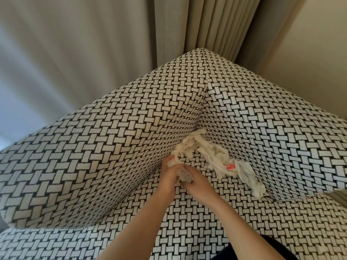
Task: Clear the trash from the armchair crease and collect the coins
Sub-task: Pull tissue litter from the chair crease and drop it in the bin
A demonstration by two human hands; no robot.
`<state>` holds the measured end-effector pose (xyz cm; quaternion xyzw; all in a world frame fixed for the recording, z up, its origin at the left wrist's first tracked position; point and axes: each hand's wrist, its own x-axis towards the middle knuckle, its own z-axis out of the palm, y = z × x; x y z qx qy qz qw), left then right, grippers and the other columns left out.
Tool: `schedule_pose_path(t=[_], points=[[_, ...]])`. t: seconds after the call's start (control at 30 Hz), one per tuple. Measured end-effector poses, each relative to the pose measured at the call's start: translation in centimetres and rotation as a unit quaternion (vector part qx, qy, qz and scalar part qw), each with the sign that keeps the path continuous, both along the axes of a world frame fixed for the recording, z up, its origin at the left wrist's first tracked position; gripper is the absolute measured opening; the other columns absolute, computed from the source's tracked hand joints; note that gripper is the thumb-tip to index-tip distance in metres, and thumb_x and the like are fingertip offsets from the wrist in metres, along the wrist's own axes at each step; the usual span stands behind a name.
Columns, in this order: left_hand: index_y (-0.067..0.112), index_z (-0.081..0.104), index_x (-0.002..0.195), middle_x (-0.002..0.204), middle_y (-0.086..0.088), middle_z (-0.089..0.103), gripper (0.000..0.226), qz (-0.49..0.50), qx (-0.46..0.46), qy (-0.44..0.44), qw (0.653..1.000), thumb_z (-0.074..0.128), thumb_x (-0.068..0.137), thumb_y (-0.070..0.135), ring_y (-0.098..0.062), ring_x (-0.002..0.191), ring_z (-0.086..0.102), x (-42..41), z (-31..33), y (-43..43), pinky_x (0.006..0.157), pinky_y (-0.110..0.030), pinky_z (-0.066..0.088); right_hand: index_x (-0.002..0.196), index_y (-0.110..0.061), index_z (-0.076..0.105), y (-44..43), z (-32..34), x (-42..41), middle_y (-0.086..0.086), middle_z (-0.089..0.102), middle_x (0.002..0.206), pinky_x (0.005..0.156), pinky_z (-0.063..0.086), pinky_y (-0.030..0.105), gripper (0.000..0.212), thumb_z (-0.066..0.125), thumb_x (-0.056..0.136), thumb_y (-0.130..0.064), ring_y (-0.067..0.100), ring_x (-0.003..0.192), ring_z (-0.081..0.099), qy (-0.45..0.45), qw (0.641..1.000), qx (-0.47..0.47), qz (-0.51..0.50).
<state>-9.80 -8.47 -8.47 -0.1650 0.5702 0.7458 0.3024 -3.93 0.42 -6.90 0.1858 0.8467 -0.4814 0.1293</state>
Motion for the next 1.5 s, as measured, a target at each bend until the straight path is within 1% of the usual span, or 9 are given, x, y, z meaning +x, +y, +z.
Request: schedule_pose_path(t=[0.33,0.53,0.73,0.9,1.03,1.17,1.23,1.37,1.5], points=[[0.01,0.059,0.125,0.122,-0.014,0.061,0.04,0.01,0.15,-0.131,0.98,0.052,0.09,0.029,-0.029,0.112,0.056,-2.7,0.2,1.8,0.092,-0.038,0.046,0.146,-0.021,0.031,1.3,-0.3,0.6,-0.002,0.03,0.151,0.103,0.016,0.015,0.06,0.055,0.091,-0.012,0.01,0.136,0.026,-0.012,0.999,-0.03,-0.006],[0.007,0.061,0.108,0.085,-0.008,0.065,0.028,0.019,0.172,-0.132,0.976,0.046,0.094,0.026,-0.019,0.076,0.06,-3.0,0.2,1.0,0.07,-0.032,0.046,0.145,-0.023,0.032,1.2,-0.6,1.1,-0.005,0.028,0.152,0.103,0.017,0.016,0.06,0.057,0.091,-0.014,0.009,0.138,0.024,-0.016,0.998,-0.05,-0.026],[0.005,0.056,0.119,0.117,-0.014,0.063,0.044,0.007,0.198,-0.116,0.973,0.031,0.1,0.035,-0.023,0.109,0.056,-2.6,0.0,0.3,0.089,-0.033,0.044,0.145,-0.024,0.033,1.4,-0.7,1.4,-0.007,0.031,0.15,0.102,0.017,0.015,0.06,0.057,0.091,-0.015,0.005,0.134,0.027,-0.011,0.996,-0.073,-0.041],[0.008,0.056,0.124,0.114,-0.009,0.066,0.038,-0.019,0.185,-0.09,0.978,0.038,0.099,0.03,-0.019,0.106,0.058,-2.1,-0.4,0.7,0.091,-0.031,0.044,0.143,-0.027,0.034,1.7,-0.9,2.0,-0.008,0.032,0.149,0.112,0.021,0.025,0.059,0.058,0.09,-0.016,0.005,0.134,0.027,-0.001,0.994,-0.093,-0.061],[0.01,0.051,0.132,0.129,-0.012,0.057,0.04,-0.048,0.151,-0.088,0.983,0.042,0.097,0.029,-0.022,0.12,0.051,-2.6,-0.4,1.7,0.107,-0.037,0.034,0.14,-0.033,0.038,2.3,-1.1,2.5,-0.009,0.034,0.148,0.112,0.021,0.026,0.057,0.059,0.089,-0.018,0.003,0.133,0.028,0.006,0.993,-0.093,-0.065],[0.015,0.057,0.124,0.126,-0.009,0.06,0.034,-0.069,0.136,-0.072,0.986,0.043,0.097,0.029,-0.016,0.109,0.058,-2.4,-0.5,1.6,0.089,-0.029,0.044,0.14,-0.032,0.039,2.5,-1.1,2.7,-0.01,0.034,0.148,0.111,0.022,0.026,0.057,0.06,0.089,-0.02,0.001,0.131,0.028,0.0,0.993,-0.1,-0.069],[0.016,0.051,0.132,0.132,-0.006,0.056,0.038,-0.077,0.139,-0.066,0.985,0.045,0.096,0.027,-0.016,0.117,0.053,-1.8,-0.4,1.4,0.094,-0.029,0.041,0.141,-0.032,0.038,2.4,-1.0,2.8,-0.011,0.034,0.147,0.113,0.023,0.028,0.058,0.06,0.088,-0.02,0.003,0.134,0.029,-0.001,0.991,-0.107,-0.074],[0.029,0.058,0.124,0.134,0.009,0.046,0.031,-0.143,0.045,0.027,0.988,0.046,0.095,0.028,-0.008,0.122,0.042,0.1,-0.2,0.7,0.102,-0.029,0.032,0.137,-0.035,0.041,2.2,-0.3,3.4,-0.016,0.04,0.136,0.099,0.029,0.023,0.055,0.06,0.088,-0.02,0.003,0.123,0.037,0.008,0.988,-0.126,-0.085],[0.029,0.061,0.122,0.137,0.003,0.051,0.031,-0.198,-0.023,0.076,0.977,0.045,0.096,0.026,-0.016,0.126,0.046,2.0,0.4,-0.2,0.11,-0.042,0.028,0.12,-0.043,0.047,2.0,0.3,4.1,-0.034,0.044,0.113,0.084,0.034,0.016,0.043,0.06,0.088,-0.016,-0.005,0.106,0.046,0.023,0.984,-0.145,-0.1]])
